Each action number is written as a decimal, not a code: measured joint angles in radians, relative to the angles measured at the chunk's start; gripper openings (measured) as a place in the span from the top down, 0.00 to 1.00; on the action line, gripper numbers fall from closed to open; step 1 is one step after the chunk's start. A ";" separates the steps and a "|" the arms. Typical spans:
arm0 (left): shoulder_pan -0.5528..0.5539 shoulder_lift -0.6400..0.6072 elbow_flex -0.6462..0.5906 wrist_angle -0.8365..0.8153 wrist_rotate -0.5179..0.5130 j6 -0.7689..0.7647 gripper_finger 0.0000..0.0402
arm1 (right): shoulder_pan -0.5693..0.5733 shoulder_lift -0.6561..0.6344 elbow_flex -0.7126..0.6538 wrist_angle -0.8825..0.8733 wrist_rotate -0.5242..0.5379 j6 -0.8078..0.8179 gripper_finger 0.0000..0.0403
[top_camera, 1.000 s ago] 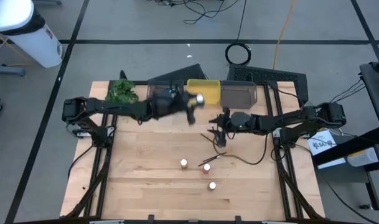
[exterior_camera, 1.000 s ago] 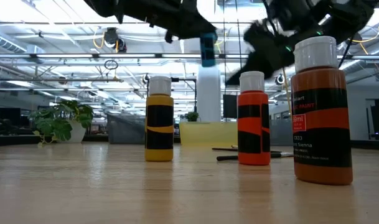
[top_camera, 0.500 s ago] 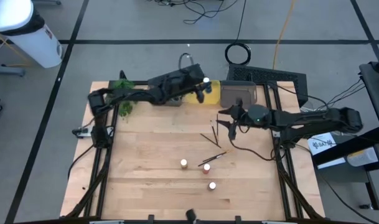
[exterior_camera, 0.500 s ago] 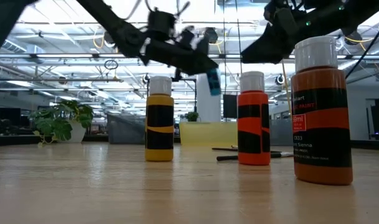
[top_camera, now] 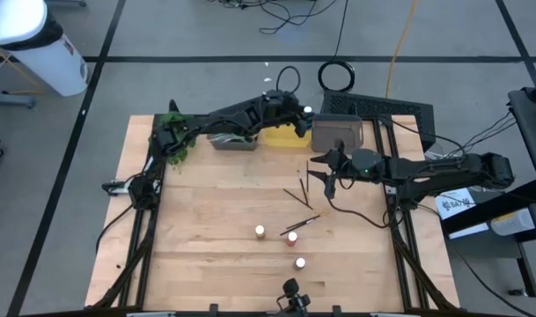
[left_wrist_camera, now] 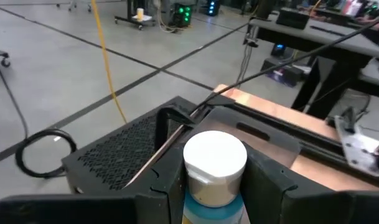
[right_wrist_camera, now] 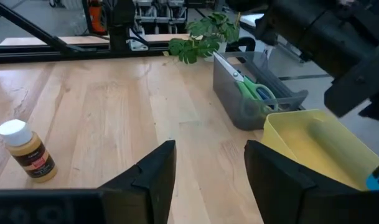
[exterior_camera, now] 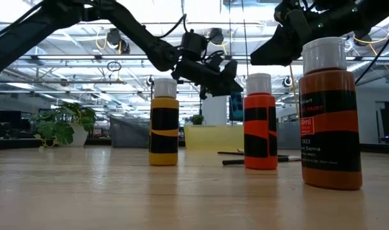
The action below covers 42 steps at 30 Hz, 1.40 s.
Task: Pick & Place Paint Supplies
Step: Put the blue paint bottle into the yellow bin
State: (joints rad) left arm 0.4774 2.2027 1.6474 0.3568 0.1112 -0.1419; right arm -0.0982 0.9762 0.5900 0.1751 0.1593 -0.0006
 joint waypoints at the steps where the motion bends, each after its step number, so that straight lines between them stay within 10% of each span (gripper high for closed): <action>1: 0.000 -0.001 0.000 0.001 0.002 -0.001 0.69 | 0.000 -0.001 0.000 -0.002 0.000 0.000 0.56; 16: 0.081 -0.172 -0.039 -0.401 0.103 0.180 0.69 | 0.000 -0.001 0.000 -0.039 -0.003 0.022 0.57; 28: 0.258 -0.251 -0.410 0.033 0.353 0.335 0.69 | 0.001 0.024 0.000 -0.040 -0.003 0.045 0.58; 42: 0.267 -0.242 -0.469 0.061 0.463 0.539 0.69 | -0.001 0.167 0.000 0.158 -0.001 0.003 0.58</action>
State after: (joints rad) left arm 0.7448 1.9609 1.1786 0.4179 0.5739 0.3966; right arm -0.0990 1.1430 0.5904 0.3327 0.1581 0.0029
